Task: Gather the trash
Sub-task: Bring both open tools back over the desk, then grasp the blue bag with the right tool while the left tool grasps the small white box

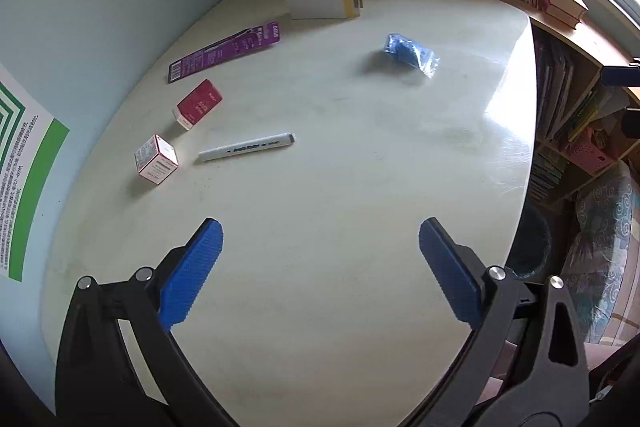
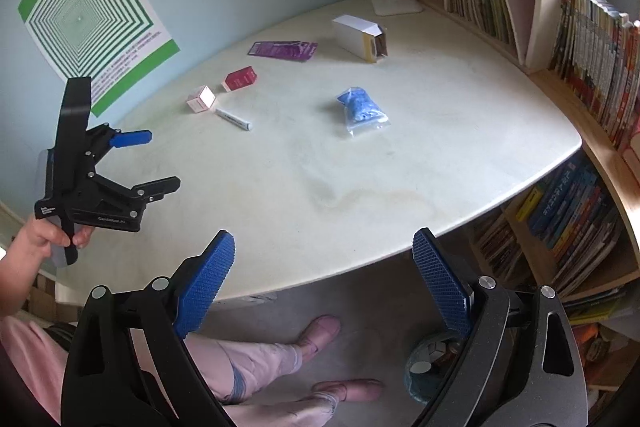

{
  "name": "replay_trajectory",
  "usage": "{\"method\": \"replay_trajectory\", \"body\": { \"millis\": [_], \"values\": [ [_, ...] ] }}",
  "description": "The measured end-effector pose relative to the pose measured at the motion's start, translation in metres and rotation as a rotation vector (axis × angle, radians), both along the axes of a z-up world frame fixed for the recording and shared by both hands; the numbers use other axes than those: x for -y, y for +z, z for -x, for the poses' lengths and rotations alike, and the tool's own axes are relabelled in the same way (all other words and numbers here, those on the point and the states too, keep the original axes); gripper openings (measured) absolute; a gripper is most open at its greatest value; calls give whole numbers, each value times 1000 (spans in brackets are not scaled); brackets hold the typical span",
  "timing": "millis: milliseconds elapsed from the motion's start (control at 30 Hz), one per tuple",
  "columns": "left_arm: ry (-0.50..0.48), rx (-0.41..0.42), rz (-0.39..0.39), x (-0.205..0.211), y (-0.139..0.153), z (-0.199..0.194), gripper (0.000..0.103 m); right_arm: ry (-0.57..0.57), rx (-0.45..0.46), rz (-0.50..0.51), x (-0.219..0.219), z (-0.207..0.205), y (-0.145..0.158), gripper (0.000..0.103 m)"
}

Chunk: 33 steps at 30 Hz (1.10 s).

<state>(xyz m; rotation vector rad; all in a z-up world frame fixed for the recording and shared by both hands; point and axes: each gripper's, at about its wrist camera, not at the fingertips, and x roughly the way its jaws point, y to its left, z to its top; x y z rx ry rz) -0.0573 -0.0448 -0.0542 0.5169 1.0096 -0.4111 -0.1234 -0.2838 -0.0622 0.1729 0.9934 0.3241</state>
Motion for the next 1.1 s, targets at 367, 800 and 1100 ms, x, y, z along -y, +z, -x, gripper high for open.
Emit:
{"method": "replay_trajectory", "body": {
  "millis": [367,800,1100],
  "values": [
    [102,30,-39,-53,-2,-50,96,80,-15,56,-24,-62,-11,90],
    [227,31,-81,-103,-20,-130,96,154,-48,152,-49,-161,-49,81],
    [296,-15,-73,-130,-40,-186,96,157,-106,214,-44,-205,-83,74]
  ]
}}
